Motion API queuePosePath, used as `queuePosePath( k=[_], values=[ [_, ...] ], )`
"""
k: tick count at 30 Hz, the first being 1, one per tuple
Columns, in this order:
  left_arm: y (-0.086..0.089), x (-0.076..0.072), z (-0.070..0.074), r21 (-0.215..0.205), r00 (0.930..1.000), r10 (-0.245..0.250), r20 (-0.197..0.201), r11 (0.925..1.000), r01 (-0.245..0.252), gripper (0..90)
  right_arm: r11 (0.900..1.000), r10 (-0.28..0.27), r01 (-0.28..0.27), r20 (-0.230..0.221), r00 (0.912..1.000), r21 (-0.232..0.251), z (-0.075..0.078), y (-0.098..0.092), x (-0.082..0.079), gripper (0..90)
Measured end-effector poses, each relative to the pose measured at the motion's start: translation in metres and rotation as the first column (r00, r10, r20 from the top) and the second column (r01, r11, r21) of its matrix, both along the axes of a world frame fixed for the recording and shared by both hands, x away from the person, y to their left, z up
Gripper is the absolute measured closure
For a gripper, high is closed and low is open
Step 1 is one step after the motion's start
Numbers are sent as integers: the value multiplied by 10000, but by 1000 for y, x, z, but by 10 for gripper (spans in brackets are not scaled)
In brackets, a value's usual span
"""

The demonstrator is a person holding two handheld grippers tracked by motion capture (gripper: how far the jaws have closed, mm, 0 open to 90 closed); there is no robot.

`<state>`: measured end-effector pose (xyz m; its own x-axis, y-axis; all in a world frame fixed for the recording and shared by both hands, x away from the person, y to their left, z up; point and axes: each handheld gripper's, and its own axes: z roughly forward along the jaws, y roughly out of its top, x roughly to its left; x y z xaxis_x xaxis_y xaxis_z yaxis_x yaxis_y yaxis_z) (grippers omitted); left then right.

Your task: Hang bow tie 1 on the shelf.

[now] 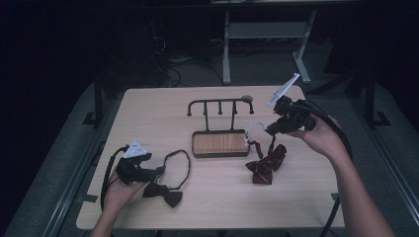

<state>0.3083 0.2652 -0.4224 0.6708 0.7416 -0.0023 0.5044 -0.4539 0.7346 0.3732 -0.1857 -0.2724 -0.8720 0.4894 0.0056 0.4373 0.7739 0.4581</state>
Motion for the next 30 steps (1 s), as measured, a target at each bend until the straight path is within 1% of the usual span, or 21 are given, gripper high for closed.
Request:
queuePosePath(
  k=[20,30],
  values=[
    [0,0,0,-18,10000,-10,-1,10000,10,257,9999,-155,155,71,9999,-33,14,3,16,871],
    [0,0,0,-30,10000,-25,12,10000,25,258,9994,-334,334,30,9994,-76,20,4,29,871]
  ],
)
